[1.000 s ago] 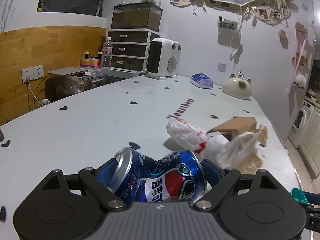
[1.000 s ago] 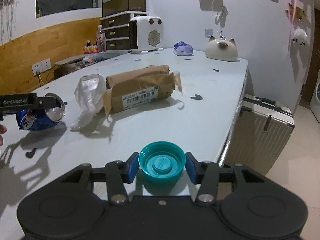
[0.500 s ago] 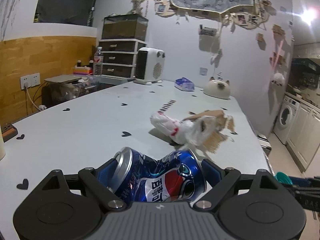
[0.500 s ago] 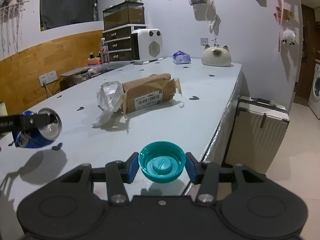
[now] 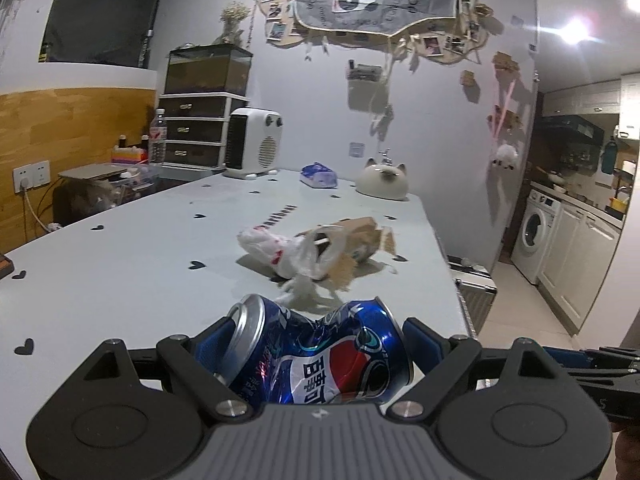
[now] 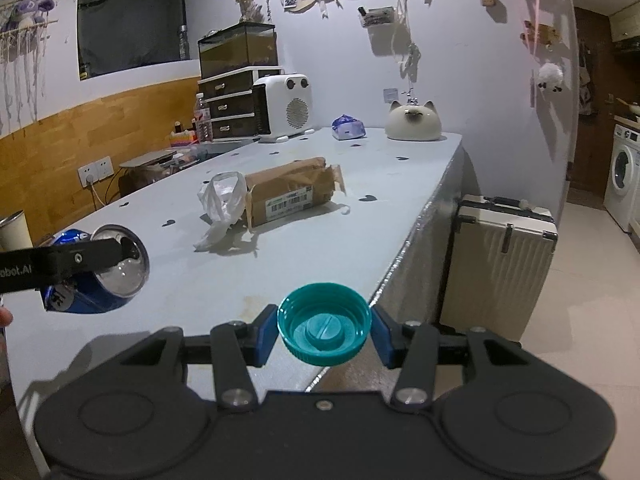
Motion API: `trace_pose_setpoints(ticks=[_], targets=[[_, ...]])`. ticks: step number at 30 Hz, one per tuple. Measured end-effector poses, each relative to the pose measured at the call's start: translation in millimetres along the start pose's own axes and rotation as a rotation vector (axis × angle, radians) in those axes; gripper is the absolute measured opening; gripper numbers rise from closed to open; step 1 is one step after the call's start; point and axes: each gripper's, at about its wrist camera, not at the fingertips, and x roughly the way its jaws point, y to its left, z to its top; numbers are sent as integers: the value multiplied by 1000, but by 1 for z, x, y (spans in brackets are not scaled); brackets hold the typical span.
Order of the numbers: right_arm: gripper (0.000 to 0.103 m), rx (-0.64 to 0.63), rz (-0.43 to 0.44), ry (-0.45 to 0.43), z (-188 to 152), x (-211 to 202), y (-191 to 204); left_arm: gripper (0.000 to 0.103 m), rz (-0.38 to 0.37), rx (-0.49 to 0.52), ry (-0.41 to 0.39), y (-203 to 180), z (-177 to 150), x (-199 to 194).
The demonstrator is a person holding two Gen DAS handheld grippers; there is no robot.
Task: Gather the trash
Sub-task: 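Carry the Pepsi can and teal cap toward the wastebasket with both tools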
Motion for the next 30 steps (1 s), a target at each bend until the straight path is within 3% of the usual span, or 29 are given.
trace_pose_setpoints(ticks=[13, 30], targets=[[50, 61, -93, -18, -16, -40, -48, 89, -91, 25, 7, -54, -10, 0], [50, 148, -261, -29, -53, -99, -135, 89, -295, 108, 92, -170, -41, 18]])
